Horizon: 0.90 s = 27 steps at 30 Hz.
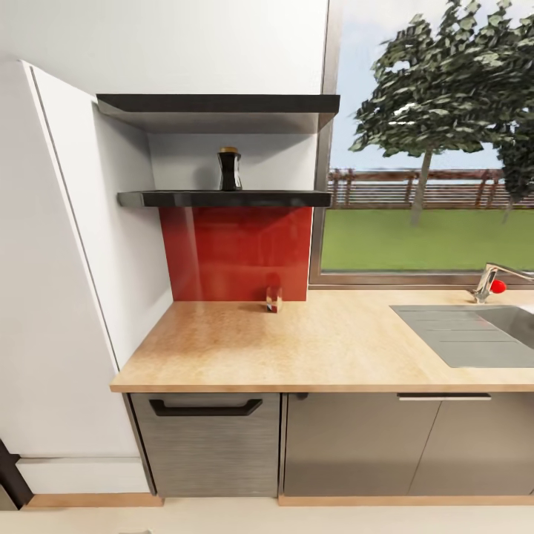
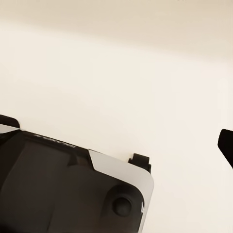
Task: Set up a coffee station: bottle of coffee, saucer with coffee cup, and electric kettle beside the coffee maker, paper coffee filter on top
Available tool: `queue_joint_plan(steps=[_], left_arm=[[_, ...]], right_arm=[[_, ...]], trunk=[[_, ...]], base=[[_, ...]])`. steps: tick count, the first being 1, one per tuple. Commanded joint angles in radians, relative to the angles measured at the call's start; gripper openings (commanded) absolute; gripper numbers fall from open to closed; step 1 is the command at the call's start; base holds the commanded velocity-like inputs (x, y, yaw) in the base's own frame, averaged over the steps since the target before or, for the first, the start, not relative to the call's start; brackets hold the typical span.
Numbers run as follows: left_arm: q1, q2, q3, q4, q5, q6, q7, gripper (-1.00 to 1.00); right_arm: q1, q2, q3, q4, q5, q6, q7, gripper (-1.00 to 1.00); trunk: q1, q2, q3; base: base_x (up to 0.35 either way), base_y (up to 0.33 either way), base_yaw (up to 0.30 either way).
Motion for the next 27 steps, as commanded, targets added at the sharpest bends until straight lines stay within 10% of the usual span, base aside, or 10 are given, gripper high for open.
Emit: queue_joint_plan(steps=[1,4,5,6,9,10,15,22,27], left_arm=[[0.000,0.012,0.002,-0.136,0.008,0.131,-0.108,1.00],[0.000,0.023,0.002,-0.293,0.007,0.287,-0.204,1.00],[0.000,0.027,-0.006,-0.591,0.009,0.533,-0.278,1.00],[0.000,0.027,-0.007,-0.614,0.009,0.555,-0.283,1.00],[-0.004,0.026,-0.009,-0.661,0.010,0.601,-0.315,1.00],[-0.056,0.025,-0.010,-0.693,0.011,0.650,-0.446,1.00],[-0.182,0.025,-0.010,-0.705,0.012,0.789,-0.636,1.00],[-0.368,0.020,-0.009,-0.707,0.014,0.897,-0.789,1.00],[-0.582,-0.046,-0.009,-0.707,0.015,1.015,-0.883,1.00]], right_arm=[[-0.001,-0.001,0.008,0.003,-0.009,-0.002,0.008,1.00],[-0.001,-0.004,0.008,0.003,-0.010,-0.003,0.008,1.00],[-0.001,-0.006,0.008,0.003,-0.010,-0.003,0.006,1.00],[-0.001,-0.007,0.008,0.003,-0.010,-0.003,0.006,1.00],[-0.001,-0.007,0.008,0.003,-0.010,-0.003,0.005,1.00],[-0.001,-0.007,0.008,0.003,-0.010,-0.003,0.003,1.00],[-0.001,-0.007,0.007,0.003,-0.010,-0.003,0.001,1.00],[-0.001,-0.007,0.007,0.003,-0.010,-0.004,0.000,1.00],[-0.001,-0.007,0.008,0.003,-0.010,-0.004,0.000,1.00]], trunk=[[0.000,-0.002,-0.002],[0.000,-0.002,-0.002],[0.000,-0.002,-0.002],[0.000,-0.002,-0.002],[0.000,-0.002,-0.002],[0.000,-0.002,-0.002],[0.000,-0.002,-0.002],[0.000,-0.002,-0.002],[0.000,-0.002,-0.002]], base=[[0.000,0.000,0.000],[0.000,0.000,0.000],[0.000,0.000,0.000],[0.000,0.000,0.000],[0.000,0.000,0.000],[0.000,0.000,0.000],[0.000,0.000,0.000],[0.000,0.000,0.000],[0.000,0.000,0.000]])
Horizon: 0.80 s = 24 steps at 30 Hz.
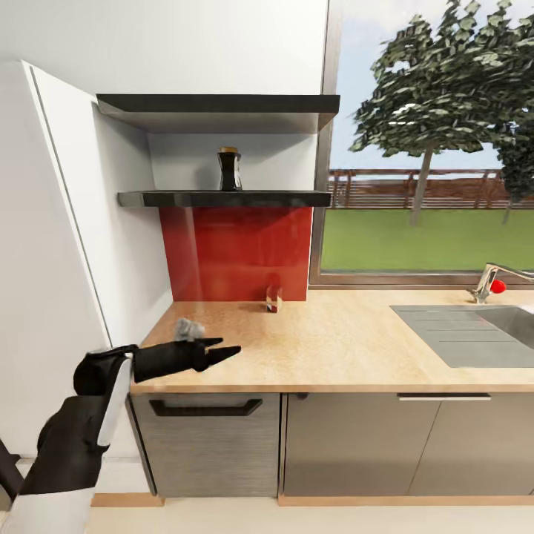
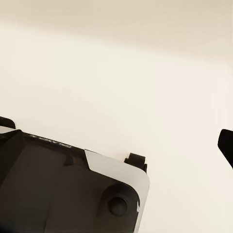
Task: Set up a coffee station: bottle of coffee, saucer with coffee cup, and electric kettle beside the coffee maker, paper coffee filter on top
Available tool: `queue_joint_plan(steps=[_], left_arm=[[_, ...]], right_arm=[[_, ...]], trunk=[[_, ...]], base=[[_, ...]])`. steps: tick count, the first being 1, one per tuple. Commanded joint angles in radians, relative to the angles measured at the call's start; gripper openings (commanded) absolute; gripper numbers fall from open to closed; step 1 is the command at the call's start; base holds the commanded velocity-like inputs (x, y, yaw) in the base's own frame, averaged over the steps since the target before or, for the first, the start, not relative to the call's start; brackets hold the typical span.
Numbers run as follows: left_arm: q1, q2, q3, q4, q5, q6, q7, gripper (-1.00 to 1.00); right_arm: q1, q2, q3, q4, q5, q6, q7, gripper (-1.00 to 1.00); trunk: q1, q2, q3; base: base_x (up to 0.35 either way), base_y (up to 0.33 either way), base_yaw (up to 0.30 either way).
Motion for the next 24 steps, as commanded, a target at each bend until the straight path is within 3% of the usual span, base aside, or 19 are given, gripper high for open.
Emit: queue_joint_plan(steps=[1,3,4,5,6,7,12,13,16,18,19,20,22,23,24], left_arm=[[-0.073,-0.030,0.000,0.001,0.000,0.021,-0.014,1.00],[-0.140,-0.061,0.000,0.002,0.000,0.032,-0.023,1.00],[-0.239,-0.112,0.000,0.008,-0.002,0.041,-0.031,1.00],[-0.303,-0.148,0.000,0.015,-0.003,0.045,-0.033,1.00],[-0.335,-0.167,0.000,0.021,-0.004,0.046,-0.034,1.00],[-0.503,-0.225,0.000,0.084,-0.005,0.049,-0.034,1.00],[-0.669,-0.225,0.000,0.211,-0.007,0.049,0.003,1.00],[-0.751,-0.225,0.000,0.260,-0.008,0.048,0.129,1.00],[-0.830,-0.225,0.000,0.312,-0.007,0.048,0.272,1.00],[-0.931,-0.225,0.000,0.419,-0.007,0.046,0.417,1.00],[-0.931,-0.225,0.000,0.419,-0.007,0.046,0.417,1.00],[-0.983,-0.225,0.000,0.484,-0.008,0.045,0.501,1.00],[-1.029,-0.225,0.000,0.548,-0.008,0.043,0.594,1.00],[-1.065,-0.225,0.000,0.601,-0.008,0.039,0.686,1.00],[-1.078,-0.225,0.000,0.623,-0.009,0.035,0.729,1.00]], right_arm=[[-0.001,0.001,0.008,0.003,-0.009,-0.003,0.007,1.00],[-0.001,0.001,0.007,0.003,-0.009,-0.003,0.007,1.00],[-0.001,0.000,0.006,0.003,-0.009,-0.004,0.007,1.00],[-0.001,0.000,0.007,0.003,-0.010,-0.004,0.007,1.00],[-0.001,0.001,0.007,0.003,-0.010,-0.004,0.007,1.00],[-0.001,0.000,0.006,0.003,-0.010,-0.004,0.007,1.00],[-0.001,-0.016,0.006,0.003,-0.010,-0.004,0.007,1.00],[-0.001,-0.023,0.006,0.003,-0.010,-0.011,0.008,1.00],[-0.001,-0.025,0.007,0.003,-0.011,-0.026,0.008,1.00],[-0.001,-0.026,0.006,0.004,-0.011,-0.033,0.008,1.00],[-0.001,-0.026,0.006,0.004,-0.011,-0.033,0.008,1.00],[-0.001,-0.027,0.006,0.004,-0.011,-0.035,0.008,1.00],[0.000,-0.027,0.005,0.004,-0.011,-0.036,0.008,1.00],[-0.001,-0.028,0.005,0.003,-0.011,-0.037,0.008,1.00],[-0.001,-0.028,0.005,0.004,-0.011,-0.037,0.008,1.00]], trunk=[[0.000,-0.002,-0.002],[0.000,-0.002,-0.002],[0.000,-0.002,-0.002],[0.000,-0.002,-0.002],[0.000,-0.002,-0.002],[0.000,-0.002,-0.002],[0.000,-0.002,-0.002],[0.000,-0.002,-0.002],[0.000,-0.002,-0.002],[0.000,-0.002,-0.002],[0.000,-0.002,-0.002],[0.000,-0.002,-0.002],[0.000,-0.002,-0.002],[0.000,-0.002,-0.002],[0.000,-0.002,-0.002]], base=[[0.000,0.000,0.000],[0.000,0.000,0.000],[0.000,0.000,0.000],[0.000,0.000,0.000],[0.000,0.000,0.000],[0.000,0.000,0.000],[0.000,0.000,0.000],[0.000,0.000,0.000],[0.000,0.000,0.000],[0.000,0.000,0.000],[0.000,0.000,0.000],[0.000,0.000,0.000],[0.000,0.000,0.000],[0.000,0.000,0.000],[0.000,0.000,0.000]])
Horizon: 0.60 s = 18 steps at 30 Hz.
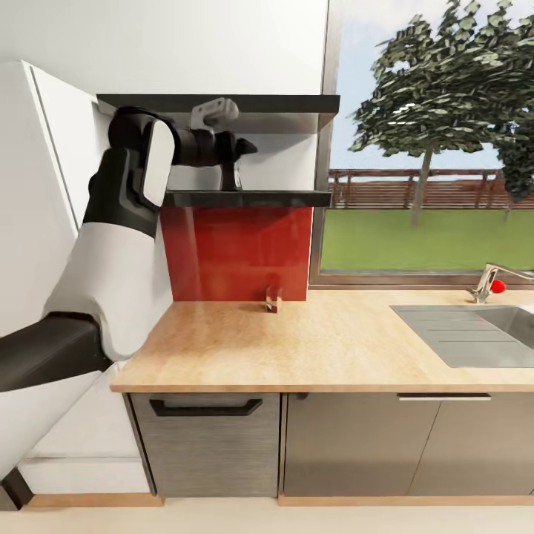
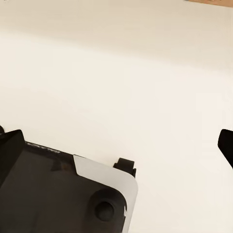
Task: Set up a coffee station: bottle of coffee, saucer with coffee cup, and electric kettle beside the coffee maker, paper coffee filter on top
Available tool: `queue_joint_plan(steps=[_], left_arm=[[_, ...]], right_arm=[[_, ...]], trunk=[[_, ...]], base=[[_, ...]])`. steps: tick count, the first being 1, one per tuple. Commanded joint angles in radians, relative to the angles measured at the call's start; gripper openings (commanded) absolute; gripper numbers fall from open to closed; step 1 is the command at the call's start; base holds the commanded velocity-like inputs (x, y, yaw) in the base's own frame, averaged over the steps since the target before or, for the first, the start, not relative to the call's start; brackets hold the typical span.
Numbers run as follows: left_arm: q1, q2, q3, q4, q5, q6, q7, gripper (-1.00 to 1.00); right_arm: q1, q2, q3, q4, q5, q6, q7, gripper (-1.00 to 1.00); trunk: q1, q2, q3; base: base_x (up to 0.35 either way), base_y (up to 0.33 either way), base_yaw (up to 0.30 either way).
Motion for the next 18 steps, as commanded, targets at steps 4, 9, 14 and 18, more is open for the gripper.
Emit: queue_joint_plan(steps=[4,9,14,18], left_arm=[[-0.041,-0.001,0.003,0.074,0.006,-0.030,0.185,1.00],[-0.052,-0.001,-0.036,0.125,-0.021,-0.081,0.246,1.00],[-0.055,-0.001,-0.113,0.141,-0.087,-0.139,0.261,1.00],[-0.055,-0.001,-0.123,0.142,-0.095,-0.148,0.263,1.00]], right_arm=[[-0.001,0.000,0.008,0.003,-0.009,-0.004,0.007,1.00],[0.000,-0.028,0.008,0.004,-0.014,-0.014,0.013,1.00],[0.004,-0.084,0.008,0.005,-0.101,-0.045,0.018,1.00],[0.022,-0.100,0.008,0.004,-0.174,-0.051,0.018,1.00]], trunk=[[0.000,-0.002,-0.002],[0.000,-0.002,-0.002],[0.000,-0.002,-0.002],[0.000,-0.002,-0.002]], base=[[0.000,0.000,0.000],[0.000,0.000,0.000],[0.000,0.000,0.000],[0.000,0.000,0.000]])
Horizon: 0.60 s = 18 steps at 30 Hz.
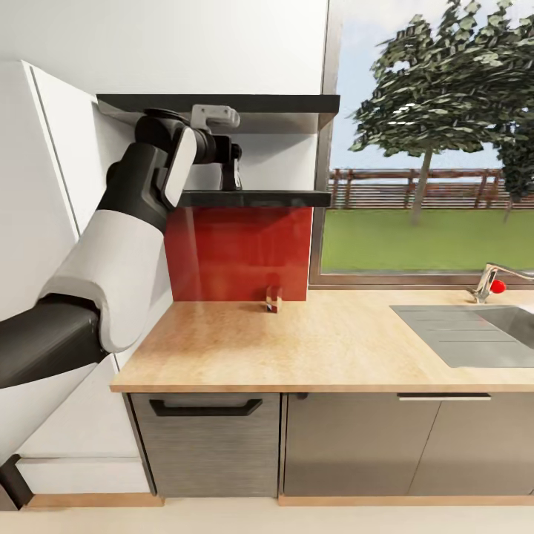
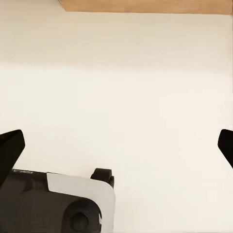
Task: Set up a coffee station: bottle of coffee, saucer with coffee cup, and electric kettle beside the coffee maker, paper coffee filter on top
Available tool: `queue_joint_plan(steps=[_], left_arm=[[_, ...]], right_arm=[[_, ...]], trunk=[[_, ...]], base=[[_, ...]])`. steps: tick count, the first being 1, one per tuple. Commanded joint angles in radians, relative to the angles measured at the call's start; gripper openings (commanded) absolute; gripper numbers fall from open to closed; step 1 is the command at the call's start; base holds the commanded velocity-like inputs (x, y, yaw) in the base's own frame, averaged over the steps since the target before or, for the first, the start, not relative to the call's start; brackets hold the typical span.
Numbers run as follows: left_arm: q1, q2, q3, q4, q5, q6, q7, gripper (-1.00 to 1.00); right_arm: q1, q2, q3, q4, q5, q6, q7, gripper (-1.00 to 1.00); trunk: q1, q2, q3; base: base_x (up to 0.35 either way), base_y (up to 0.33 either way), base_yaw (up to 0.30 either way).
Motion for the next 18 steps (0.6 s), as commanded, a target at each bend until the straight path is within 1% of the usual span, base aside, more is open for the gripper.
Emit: queue_joint_plan(steps=[1,3,6,7,10,13,18], left_arm=[[-0.001,0.000,-0.002,0.000,-0.002,0.002,0.001,1.00],[-0.001,0.000,-0.004,0.001,-0.004,-0.007,0.002,1.00],[-0.001,0.000,-0.006,0.001,-0.005,-0.026,0.002,1.00],[-0.001,0.000,-0.006,0.001,-0.006,-0.029,0.002,1.00],[-0.001,0.000,-0.006,0.002,-0.006,-0.033,0.002,1.00],[-0.001,0.000,-0.006,0.020,-0.005,-0.036,0.002,1.00],[-0.001,0.000,-0.006,0.046,-0.005,-0.040,0.002,1.00]], right_arm=[[0.004,-0.003,0.008,0.002,-0.024,-0.003,0.007,1.00],[0.013,-0.010,0.008,0.002,-0.051,-0.005,0.007,1.00],[0.021,-0.018,0.008,0.002,-0.071,-0.011,0.008,1.00],[0.024,-0.020,0.008,0.002,-0.075,-0.026,0.009,1.00],[0.031,-0.022,0.008,0.002,-0.079,-0.061,0.018,1.00],[0.046,-0.024,0.009,0.002,-0.081,-0.100,0.052,1.00],[0.058,-0.026,0.009,0.003,-0.080,-0.111,0.065,1.00]], trunk=[[0.000,-0.002,-0.002],[0.000,-0.002,-0.002],[0.000,-0.002,-0.002],[0.000,-0.002,-0.002],[0.000,-0.002,-0.002],[0.000,-0.002,-0.002],[0.000,-0.002,-0.002]], base=[[0.000,0.000,0.000],[0.000,0.000,0.000],[0.000,0.000,0.000],[0.000,0.000,0.000],[0.041,0.000,0.000],[0.171,0.000,0.000],[0.109,0.000,0.000]])
